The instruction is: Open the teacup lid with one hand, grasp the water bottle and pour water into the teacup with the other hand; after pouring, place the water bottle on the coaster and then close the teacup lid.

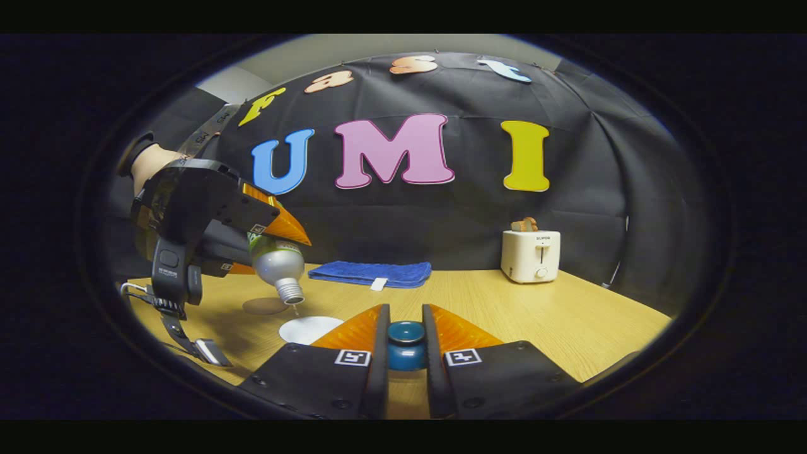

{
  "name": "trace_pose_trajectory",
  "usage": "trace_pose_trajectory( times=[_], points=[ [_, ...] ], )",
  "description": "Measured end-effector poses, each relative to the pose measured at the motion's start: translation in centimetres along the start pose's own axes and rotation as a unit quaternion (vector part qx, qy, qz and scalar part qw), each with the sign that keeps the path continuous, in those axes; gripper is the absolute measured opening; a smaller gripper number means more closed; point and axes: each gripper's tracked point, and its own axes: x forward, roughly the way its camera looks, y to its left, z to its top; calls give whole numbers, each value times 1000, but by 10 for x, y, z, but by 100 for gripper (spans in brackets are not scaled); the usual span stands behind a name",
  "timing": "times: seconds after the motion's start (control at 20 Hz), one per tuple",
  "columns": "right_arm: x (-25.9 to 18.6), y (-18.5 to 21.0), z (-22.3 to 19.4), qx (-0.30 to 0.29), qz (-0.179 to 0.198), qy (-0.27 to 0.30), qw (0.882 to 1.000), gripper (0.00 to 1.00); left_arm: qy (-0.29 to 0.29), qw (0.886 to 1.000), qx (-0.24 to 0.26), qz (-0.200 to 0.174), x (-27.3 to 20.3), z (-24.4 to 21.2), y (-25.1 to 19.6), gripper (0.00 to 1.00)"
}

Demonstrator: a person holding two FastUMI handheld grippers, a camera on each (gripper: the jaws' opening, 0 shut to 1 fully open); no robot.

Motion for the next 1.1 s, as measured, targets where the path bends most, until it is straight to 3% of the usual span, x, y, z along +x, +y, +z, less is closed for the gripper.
trace_pose_trajectory(
  times=[0.55,0.85,0.95,1.1],
  points=[
    [-1,-2,0,0,-5,0,1000,34,-4,1000,-18,7,-3,-2,-7,78],
    [-1,-3,0,-1,-9,0,1000,34,-20,994,-107,15,-11,7,-16,78],
    [-2,-3,0,-1,-9,0,1000,34,-32,983,-179,25,-17,6,-14,78],
    [-1,-5,0,-1,-12,0,1000,34,-37,945,-324,36,-24,-5,-19,78]
  ],
)
